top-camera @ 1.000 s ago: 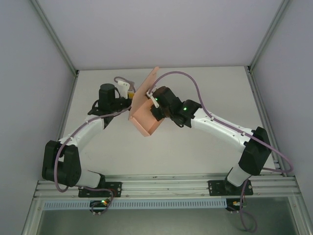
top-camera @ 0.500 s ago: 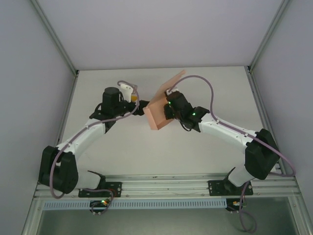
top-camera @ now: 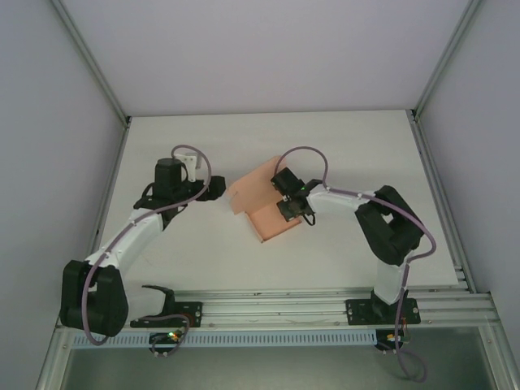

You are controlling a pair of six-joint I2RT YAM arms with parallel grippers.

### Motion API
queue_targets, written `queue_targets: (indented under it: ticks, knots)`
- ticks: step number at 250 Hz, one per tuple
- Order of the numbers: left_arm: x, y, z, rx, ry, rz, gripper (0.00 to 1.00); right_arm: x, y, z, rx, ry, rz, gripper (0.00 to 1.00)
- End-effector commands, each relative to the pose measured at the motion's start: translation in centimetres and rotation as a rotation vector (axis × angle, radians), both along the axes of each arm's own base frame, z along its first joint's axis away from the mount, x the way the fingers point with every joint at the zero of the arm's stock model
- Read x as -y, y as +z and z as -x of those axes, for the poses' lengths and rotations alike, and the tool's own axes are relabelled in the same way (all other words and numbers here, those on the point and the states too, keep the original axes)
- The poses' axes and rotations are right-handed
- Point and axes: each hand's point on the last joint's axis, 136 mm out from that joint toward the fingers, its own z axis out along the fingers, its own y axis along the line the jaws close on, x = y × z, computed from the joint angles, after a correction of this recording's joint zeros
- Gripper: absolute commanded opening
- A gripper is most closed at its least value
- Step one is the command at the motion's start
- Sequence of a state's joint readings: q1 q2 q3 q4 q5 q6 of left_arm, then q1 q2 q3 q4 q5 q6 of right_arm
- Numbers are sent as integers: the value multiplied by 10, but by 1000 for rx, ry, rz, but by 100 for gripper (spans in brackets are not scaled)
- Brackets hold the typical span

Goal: Assemble paper box

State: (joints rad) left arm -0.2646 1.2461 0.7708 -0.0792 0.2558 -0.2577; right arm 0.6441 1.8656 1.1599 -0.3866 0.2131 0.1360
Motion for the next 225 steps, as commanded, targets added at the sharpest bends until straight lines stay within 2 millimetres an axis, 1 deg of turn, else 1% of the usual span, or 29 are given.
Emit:
queue_targets:
  ticks: [1,32,57,72,106,112,127,145,163,174,198,216,225]
  knots:
    - [-15,-13,-6,-57,61,0,100,-21,-1,1,-36,124,-38,7]
    - [-19,-28,-17,-104,72,3,100,-25,3,-3,-40,171,-20,24]
    - [-14,-34,-30,-123,52,13,100,-26,14,-5,-25,189,-22,26]
    - [-9,-37,-41,-134,37,22,100,-28,22,-6,-9,195,-42,39]
    - [10,-46,-64,-171,-25,75,100,-31,46,-8,41,179,-125,62]
    - [14,-48,-67,-181,-45,89,100,-32,51,-8,51,178,-145,64]
    - [25,-52,-72,-206,-86,125,100,-30,58,-6,60,165,-182,65]
    - [36,-54,-76,-212,-125,145,100,-19,62,-5,78,127,-172,66]
    - [44,-56,-77,-211,-154,142,100,-9,61,-3,84,99,-156,65]
    - [48,-57,-78,-209,-170,140,100,-4,58,-3,82,77,-164,61]
    - [59,-58,-83,-220,-208,161,94,-2,47,-5,48,41,-223,56]
    - [71,-59,-81,-232,-260,191,88,-7,41,-7,26,38,-269,54]
    - [78,-58,-80,-230,-290,198,86,-12,39,-8,21,51,-298,48]
